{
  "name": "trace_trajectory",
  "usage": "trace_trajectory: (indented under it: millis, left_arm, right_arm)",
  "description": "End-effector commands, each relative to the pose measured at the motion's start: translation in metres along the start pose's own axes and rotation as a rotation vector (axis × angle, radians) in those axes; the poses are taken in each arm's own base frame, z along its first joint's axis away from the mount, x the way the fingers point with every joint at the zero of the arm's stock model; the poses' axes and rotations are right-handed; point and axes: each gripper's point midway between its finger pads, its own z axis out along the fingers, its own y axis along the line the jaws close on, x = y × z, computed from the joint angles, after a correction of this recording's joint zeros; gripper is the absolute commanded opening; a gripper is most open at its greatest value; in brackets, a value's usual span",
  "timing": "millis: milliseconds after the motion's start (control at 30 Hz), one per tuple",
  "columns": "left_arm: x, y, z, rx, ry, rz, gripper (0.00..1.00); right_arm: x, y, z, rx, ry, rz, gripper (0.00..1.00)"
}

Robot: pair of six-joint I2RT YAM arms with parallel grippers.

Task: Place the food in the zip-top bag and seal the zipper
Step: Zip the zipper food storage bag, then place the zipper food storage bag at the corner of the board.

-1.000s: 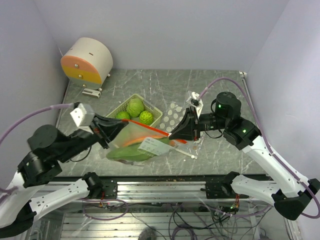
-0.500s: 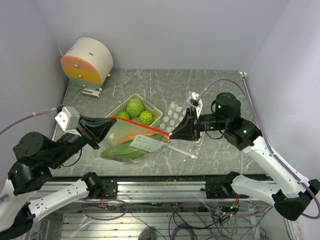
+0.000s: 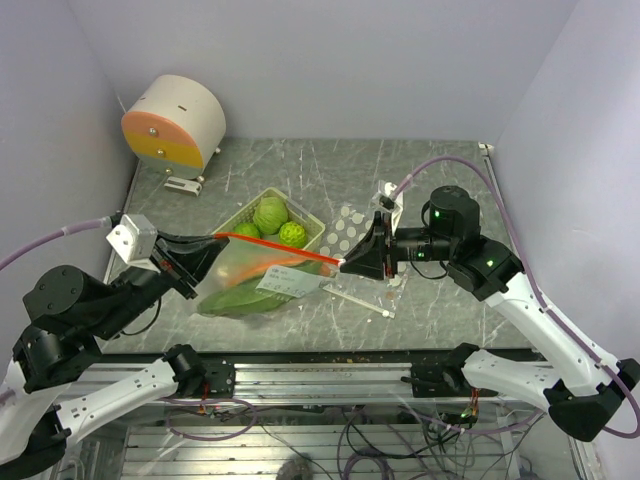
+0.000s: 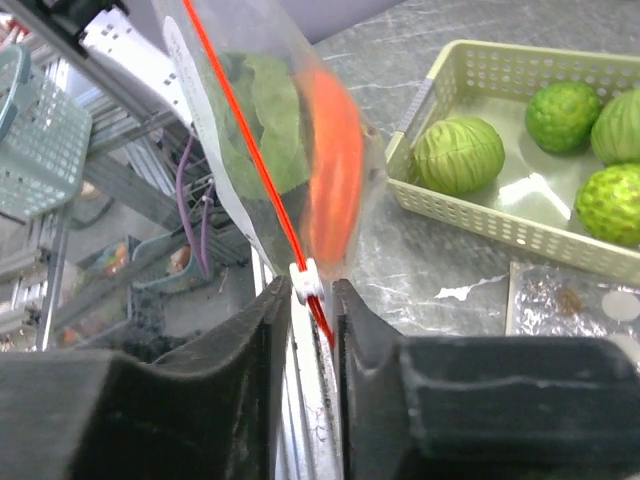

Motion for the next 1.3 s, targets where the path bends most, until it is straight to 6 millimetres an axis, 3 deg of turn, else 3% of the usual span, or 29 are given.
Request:
trace_trajectory:
  millis: [0,133,267,367,500,633,867,1000,1133,1267]
  left_arm:
    - [-0.035,0.008,-0.011,-0.041,-0.126,-0.006,0.07]
    - [-0.035,0.013,-0.01,-0.072,-0.13,-0.02,0.07]
    - [-0.038,0.028,-0.01,-0.164,-0.141,-0.043,0.07]
    - [-0.036,0.061,-0.016,-0.365,-0.128,-0.059,0.07]
    - [-0.031,0.112,-0.035,-0.697,-0.147,-0.047,0.07]
    - [-0.021,0.141,-0.045,-0.947,-0.125,0.017,0.07]
    - [-0.02,0.164,-0.061,-1.251,-0.124,0.109,0.07]
    - [-0.01,0.171,-0.068,-1.366,-0.101,0.178,0.07]
    - [0.012,0.185,-0.073,-1.454,-0.088,0.209,0.07]
    - [0.059,0.207,-0.071,-1.523,-0.055,0.181,0.1]
  right_arm:
    - [-0.018,-0.007,-0.003,0.068,-0.054,-0.009,0.32]
    - [-0.052,-0.021,-0.009,0.19,-0.194,0.052,0.72]
    - [-0.073,-0.032,-0.02,0.295,-0.308,0.091,0.9]
    - [-0.072,-0.048,-0.027,0.393,-0.342,0.107,0.99]
    - [-0.052,-0.061,-0.016,0.405,-0.285,0.14,1.0]
    - [-0.033,-0.072,-0.002,0.394,-0.228,0.176,0.99]
    - [-0.014,-0.083,0.015,0.373,-0.184,0.202,0.99]
    - [0.003,-0.104,0.019,0.453,-0.132,0.242,0.99]
    - [0.031,-0.134,0.01,0.626,-0.05,0.296,1.0]
    - [0.061,-0.152,0.001,0.743,0.029,0.348,1.0]
